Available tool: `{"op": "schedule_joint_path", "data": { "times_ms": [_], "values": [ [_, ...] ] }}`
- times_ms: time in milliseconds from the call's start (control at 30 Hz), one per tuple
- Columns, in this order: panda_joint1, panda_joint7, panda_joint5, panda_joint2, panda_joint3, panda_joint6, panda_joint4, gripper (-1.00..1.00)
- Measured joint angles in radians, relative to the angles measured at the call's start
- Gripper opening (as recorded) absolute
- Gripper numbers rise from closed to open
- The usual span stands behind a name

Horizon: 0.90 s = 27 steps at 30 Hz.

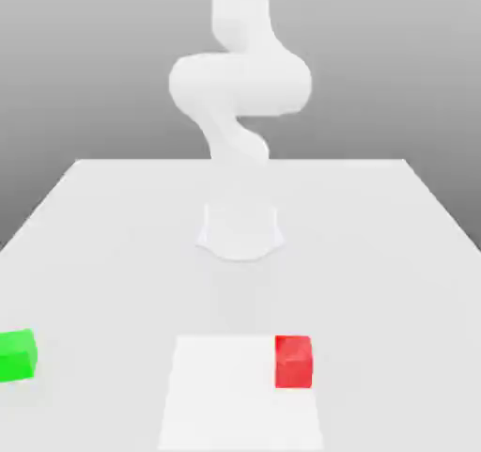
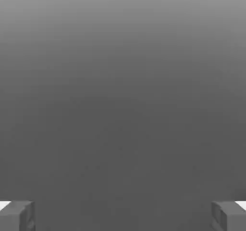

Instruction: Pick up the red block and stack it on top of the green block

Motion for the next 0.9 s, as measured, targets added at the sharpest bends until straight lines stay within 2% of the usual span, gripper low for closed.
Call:
{"op": "schedule_joint_path", "data": {
  "times_ms": [233,400,533,633,867,900],
  "values": [
    [0.075,-0.009,0.104,0.277,-0.009,0.152,-0.149,0.0],
    [0.105,0.018,0.13,0.461,0.023,0.258,-0.252,0.0],
    [0.113,0.084,0.09,0.603,0.054,0.347,-0.335,0.0],
    [0.127,0.178,-0.004,0.703,0.054,0.415,-0.398,0.0],
    [0.14,0.228,-0.064,0.923,0.033,0.598,-0.388,0.0],
    [0.141,0.229,-0.065,0.955,0.032,0.624,-0.384,-1.0]
  ]
}}
